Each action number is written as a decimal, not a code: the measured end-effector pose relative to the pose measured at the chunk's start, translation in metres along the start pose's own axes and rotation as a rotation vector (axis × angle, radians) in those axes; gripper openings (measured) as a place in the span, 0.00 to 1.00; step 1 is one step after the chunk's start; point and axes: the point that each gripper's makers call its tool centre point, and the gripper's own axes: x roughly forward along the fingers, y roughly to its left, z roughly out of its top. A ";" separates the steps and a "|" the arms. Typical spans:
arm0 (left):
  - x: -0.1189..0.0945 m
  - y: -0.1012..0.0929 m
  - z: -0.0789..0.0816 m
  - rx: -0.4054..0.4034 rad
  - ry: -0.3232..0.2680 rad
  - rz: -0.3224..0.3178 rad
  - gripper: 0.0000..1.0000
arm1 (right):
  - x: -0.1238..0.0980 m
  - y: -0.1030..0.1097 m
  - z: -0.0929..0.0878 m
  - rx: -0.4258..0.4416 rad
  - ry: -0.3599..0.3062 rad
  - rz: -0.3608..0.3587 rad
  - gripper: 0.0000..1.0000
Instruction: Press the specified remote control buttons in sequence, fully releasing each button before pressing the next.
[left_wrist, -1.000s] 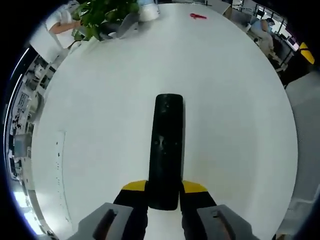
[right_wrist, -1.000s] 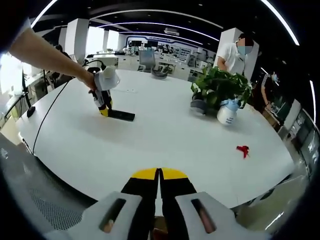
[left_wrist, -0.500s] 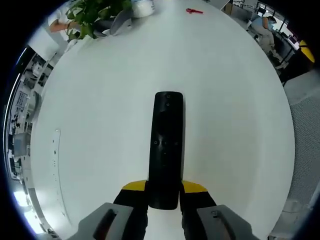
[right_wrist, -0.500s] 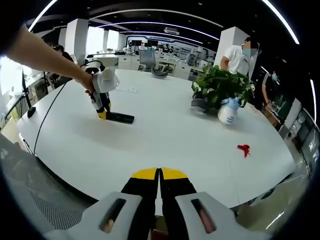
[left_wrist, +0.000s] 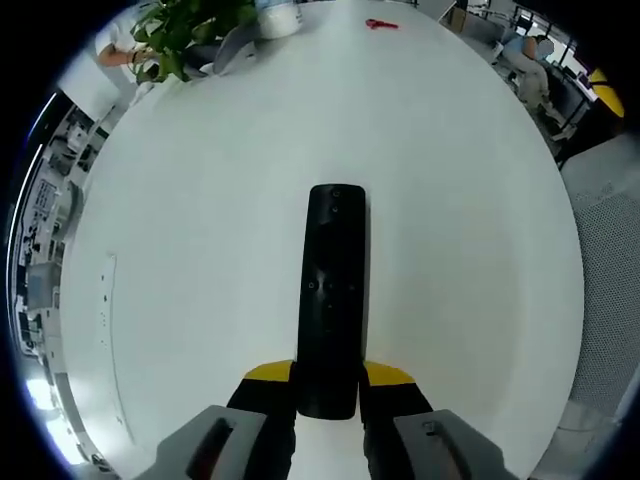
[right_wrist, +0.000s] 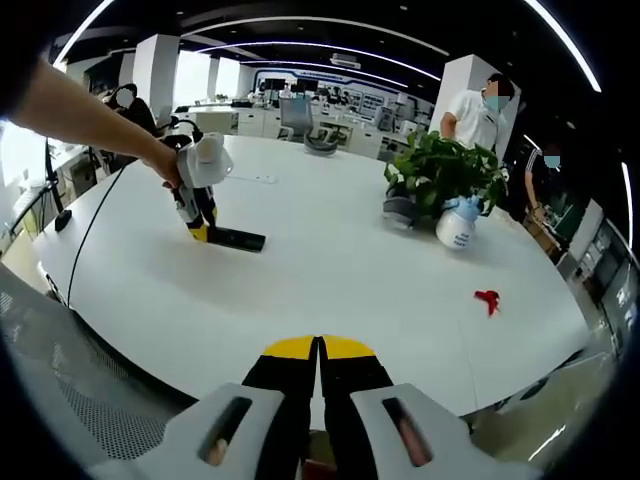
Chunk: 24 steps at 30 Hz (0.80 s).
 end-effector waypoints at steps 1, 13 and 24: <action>0.000 -0.001 0.000 0.002 0.001 0.001 0.24 | 0.000 0.000 0.000 -0.001 0.001 0.001 0.00; -0.001 -0.016 -0.002 0.019 0.023 0.000 0.24 | -0.001 0.002 0.000 -0.006 0.001 0.006 0.00; -0.003 -0.034 -0.005 0.012 0.033 0.000 0.24 | 0.000 0.003 -0.001 -0.014 0.004 0.005 0.00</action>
